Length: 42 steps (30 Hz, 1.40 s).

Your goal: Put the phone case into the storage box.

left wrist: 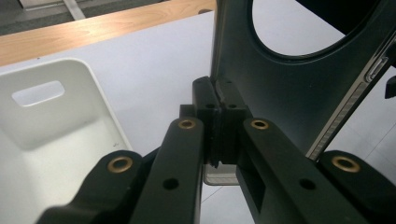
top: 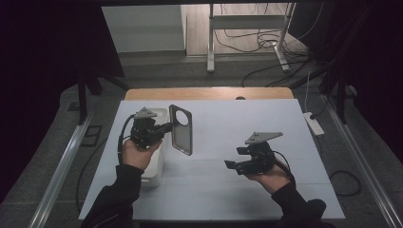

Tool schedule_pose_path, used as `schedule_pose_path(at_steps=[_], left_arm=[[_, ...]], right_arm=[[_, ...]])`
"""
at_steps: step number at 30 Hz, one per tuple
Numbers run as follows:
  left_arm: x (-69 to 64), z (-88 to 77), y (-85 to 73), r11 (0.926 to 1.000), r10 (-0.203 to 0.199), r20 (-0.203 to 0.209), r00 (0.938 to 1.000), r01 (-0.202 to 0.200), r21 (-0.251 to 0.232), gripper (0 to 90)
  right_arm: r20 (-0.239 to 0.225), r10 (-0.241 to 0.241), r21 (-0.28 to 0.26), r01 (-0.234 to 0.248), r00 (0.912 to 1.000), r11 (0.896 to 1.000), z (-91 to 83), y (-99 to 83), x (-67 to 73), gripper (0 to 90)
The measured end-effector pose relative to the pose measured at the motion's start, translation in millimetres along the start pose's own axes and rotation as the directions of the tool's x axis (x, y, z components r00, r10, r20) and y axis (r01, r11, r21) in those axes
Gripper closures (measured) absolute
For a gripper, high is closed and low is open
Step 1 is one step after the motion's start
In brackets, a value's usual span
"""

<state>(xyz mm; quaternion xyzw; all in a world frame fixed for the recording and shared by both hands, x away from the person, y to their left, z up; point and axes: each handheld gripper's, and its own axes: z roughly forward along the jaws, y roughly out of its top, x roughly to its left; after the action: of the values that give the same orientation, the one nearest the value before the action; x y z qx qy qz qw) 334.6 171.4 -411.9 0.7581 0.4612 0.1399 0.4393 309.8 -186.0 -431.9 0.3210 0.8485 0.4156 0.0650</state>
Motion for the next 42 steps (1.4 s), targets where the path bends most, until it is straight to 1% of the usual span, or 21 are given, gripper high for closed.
schedule_pose_path(at_steps=[3, 6, 13, 16, 18, 24, 29, 34, 37, 39, 42], left_arm=[[1.6, -1.0, 2.2, 1.0, -0.004, -0.003, 1.0, 0.004, -0.003, 89.1], [2.5, -1.6, 3.4, 1.0, -0.002, -0.006, 1.0, 0.002, -0.002, 89.1], [7.3, -5.2, 9.4, 0.9999, -0.009, -0.03, 0.9995, 0.008, -0.007, 89.1], [9.9, -7.2, 12.0, 0.9998, -0.016, -0.035, 0.9993, 0.016, -0.011, 89.1], [11.4, -8.1, 13.5, 0.9997, -0.019, -0.04, 0.999, 0.018, -0.015, 89.1], [17.3, -11.9, 19.3, 0.9995, -0.026, -0.052, 0.9983, 0.025, -0.018, 89.1], [21.1, -15.2, 23.4, 0.9995, -0.026, -0.066, 0.9975, 0.025, -0.021, 89.2], [28.0, -17.9, 26.5, 0.9991, -0.037, -0.079, 0.9962, 0.035, -0.022, 89.2], [31.1, -18.7, 27.1, 0.9989, -0.043, -0.084, 0.9955, 0.041, -0.023, 89.2], [35.1, -19.3, 27.8, 0.9984, -0.052, -0.088, 0.9948, 0.05, -0.025, 89.2], [40.6, -20.6, 28.6, 0.9979, -0.061, -0.096, 0.9935, 0.059, -0.025, 89.2]], right_arm=[[0.011, 0.003, -0.004, -0.003, 0.9999, 1.0, -4.6, -4.0, -1.8, 27.2], [0.033, 0.005, -0.003, -0.005, 0.9994, 1.0, -8.3, -7.8, -4.7, 24.4], [0.041, 0.023, -0.006, -0.023, 0.9989, 1.0, -15.9, -14.0, -9.1, 21.1], [0.053, 0.029, -0.002, -0.029, 0.9982, 1.0, -19.2, -17.3, -10.5, 17.1], [0.065, 0.044, -0.001, -0.044, 0.9969, 0.999, -22.0, -20.2, -12.0, 13.5], [0.097, 0.049, 0.011, -0.05, 0.9941, 0.999, -27.9, -29.4, -15.7, 6.5], [0.105, 0.055, 0.009, -0.056, 0.993, 0.998, -32.8, -35.9, -17.5, 4.6], [0.115, 0.06, 0.0, -0.06, 0.9915, 0.998, -38.9, -42.2, -18.4, 3.3], [0.124, 0.07, -0.007, -0.07, 0.9898, 0.998, -41.5, -45.3, -19.6, 3.1], [0.128, 0.091, -0.015, -0.09, 0.9876, 0.996, -45.0, -49.1, -21.7, 2.8], [0.139, 0.093, -0.017, -0.092, 0.9859, 0.996, -49.2, -53.9, -23.3, 2.4]])
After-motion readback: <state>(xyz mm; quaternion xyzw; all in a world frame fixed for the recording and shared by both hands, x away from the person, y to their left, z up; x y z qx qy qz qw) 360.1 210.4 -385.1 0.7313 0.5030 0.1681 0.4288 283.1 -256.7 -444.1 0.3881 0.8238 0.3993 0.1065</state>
